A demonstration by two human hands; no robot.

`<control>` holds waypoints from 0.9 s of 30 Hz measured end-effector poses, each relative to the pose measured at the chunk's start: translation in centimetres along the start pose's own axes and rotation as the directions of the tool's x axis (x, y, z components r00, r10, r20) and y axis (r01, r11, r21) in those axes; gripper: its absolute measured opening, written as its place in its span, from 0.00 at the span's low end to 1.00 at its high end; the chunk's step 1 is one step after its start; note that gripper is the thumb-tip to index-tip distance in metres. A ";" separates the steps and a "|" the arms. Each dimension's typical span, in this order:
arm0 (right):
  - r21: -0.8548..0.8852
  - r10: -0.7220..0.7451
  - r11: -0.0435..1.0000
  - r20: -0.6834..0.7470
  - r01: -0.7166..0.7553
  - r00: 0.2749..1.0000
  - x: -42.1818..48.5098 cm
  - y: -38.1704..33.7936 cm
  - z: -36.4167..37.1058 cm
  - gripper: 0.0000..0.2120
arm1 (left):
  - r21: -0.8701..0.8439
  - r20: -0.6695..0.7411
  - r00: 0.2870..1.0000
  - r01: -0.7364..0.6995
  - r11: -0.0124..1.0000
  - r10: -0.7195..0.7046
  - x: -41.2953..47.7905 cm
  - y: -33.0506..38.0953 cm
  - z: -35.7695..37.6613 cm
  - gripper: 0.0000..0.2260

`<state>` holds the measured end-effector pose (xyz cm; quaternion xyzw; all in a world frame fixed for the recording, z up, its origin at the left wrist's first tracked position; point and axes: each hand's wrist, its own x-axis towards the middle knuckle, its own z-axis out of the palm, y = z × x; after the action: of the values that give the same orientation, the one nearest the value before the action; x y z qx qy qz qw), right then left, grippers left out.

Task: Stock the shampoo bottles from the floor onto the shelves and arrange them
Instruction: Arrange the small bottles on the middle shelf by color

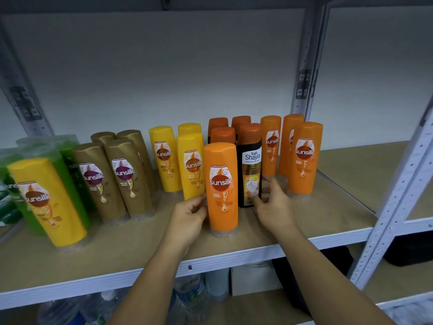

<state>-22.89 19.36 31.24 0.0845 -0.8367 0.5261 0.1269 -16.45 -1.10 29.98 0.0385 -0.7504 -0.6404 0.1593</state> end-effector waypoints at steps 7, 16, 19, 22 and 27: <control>-0.033 -0.039 0.999 0.020 0.040 0.999 -0.1 -0.1 0.1 0.27 | 0.020 0.038 0.999 -0.026 0.999 0.025 -0.4 0.2 -0.1 0.13; 0.082 -0.011 0.997 0.023 0.009 1.000 -4.6 -3.2 -0.6 0.15 | 0.155 -0.148 0.987 -0.047 0.987 0.071 -2.5 0.5 -3.6 0.10; 0.130 0.001 0.991 0.217 -0.030 0.976 -6.4 -4.2 0.0 0.18 | 0.217 -0.133 0.987 -0.054 0.975 0.084 -3.2 0.7 -4.7 0.09; 0.032 -0.041 0.999 0.297 0.033 0.954 -7.5 -4.5 1.2 0.25 | 0.355 -0.101 0.989 -0.068 0.932 0.110 -3.5 0.5 -5.7 0.09; -0.274 -0.053 0.954 0.237 0.119 0.970 -8.8 -3.1 2.6 0.16 | 0.656 0.062 0.997 -0.076 0.751 0.047 -4.5 -0.1 -8.3 0.18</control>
<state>-14.00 15.74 30.18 0.1611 -0.9084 0.3805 0.0642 -9.85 -7.85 30.08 0.0542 -0.9316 -0.3306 0.1410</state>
